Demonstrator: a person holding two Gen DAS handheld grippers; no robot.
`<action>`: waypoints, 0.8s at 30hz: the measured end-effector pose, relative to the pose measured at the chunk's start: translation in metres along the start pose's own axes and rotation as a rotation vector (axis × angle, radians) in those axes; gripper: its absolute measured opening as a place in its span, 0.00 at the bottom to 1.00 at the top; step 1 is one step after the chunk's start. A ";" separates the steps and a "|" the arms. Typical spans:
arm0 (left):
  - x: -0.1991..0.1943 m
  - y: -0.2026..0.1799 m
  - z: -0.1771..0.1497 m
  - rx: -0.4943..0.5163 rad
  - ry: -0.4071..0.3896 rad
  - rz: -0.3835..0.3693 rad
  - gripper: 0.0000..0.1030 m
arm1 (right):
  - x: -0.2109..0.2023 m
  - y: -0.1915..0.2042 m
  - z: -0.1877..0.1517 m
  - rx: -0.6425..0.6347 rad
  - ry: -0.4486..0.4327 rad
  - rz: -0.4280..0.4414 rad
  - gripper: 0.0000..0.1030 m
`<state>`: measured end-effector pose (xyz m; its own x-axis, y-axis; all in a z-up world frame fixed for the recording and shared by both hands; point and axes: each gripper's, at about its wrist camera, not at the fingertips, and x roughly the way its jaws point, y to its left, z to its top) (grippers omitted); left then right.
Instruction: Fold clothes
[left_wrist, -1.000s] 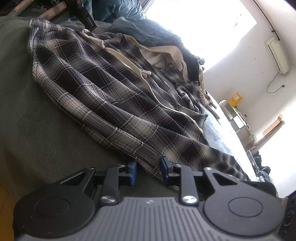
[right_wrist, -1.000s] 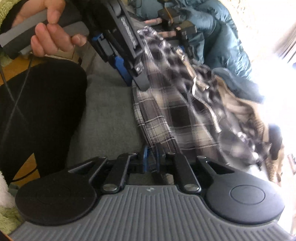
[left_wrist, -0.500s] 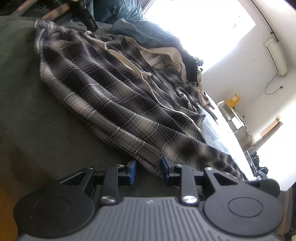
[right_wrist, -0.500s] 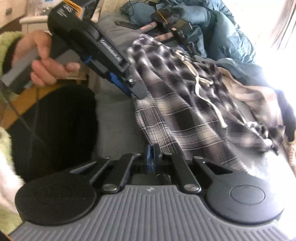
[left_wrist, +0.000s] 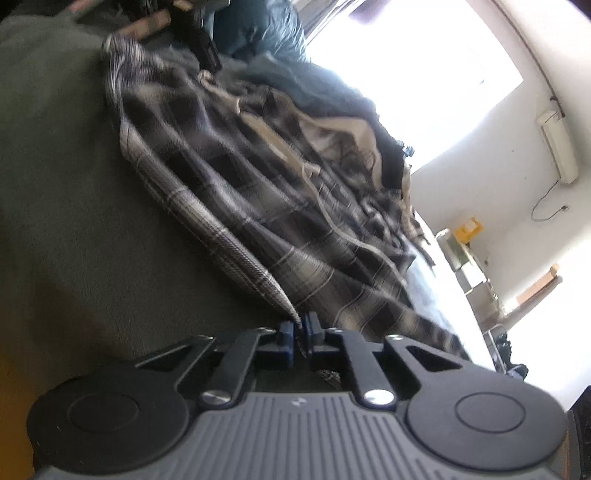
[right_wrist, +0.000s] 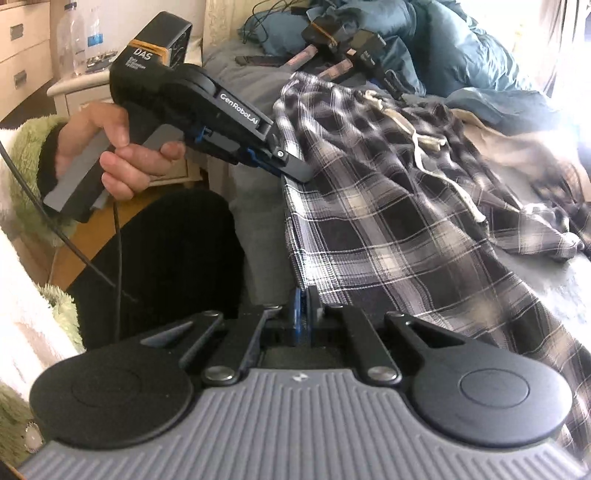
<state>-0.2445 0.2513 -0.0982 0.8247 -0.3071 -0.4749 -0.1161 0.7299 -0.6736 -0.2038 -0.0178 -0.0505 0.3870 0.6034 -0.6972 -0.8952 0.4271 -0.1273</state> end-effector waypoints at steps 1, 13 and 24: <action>-0.002 0.000 0.000 -0.006 -0.004 -0.003 0.06 | 0.000 0.000 0.000 0.003 0.001 0.003 0.01; 0.002 0.036 0.027 -0.139 -0.100 0.046 0.07 | 0.004 -0.003 -0.002 0.014 0.012 0.013 0.01; -0.016 0.053 0.004 -0.234 -0.076 0.033 0.18 | 0.018 -0.007 -0.010 0.068 0.017 0.012 0.01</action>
<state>-0.2613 0.2978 -0.1241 0.8564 -0.2327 -0.4609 -0.2614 0.5743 -0.7757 -0.1932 -0.0168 -0.0692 0.3717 0.5978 -0.7103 -0.8827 0.4646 -0.0709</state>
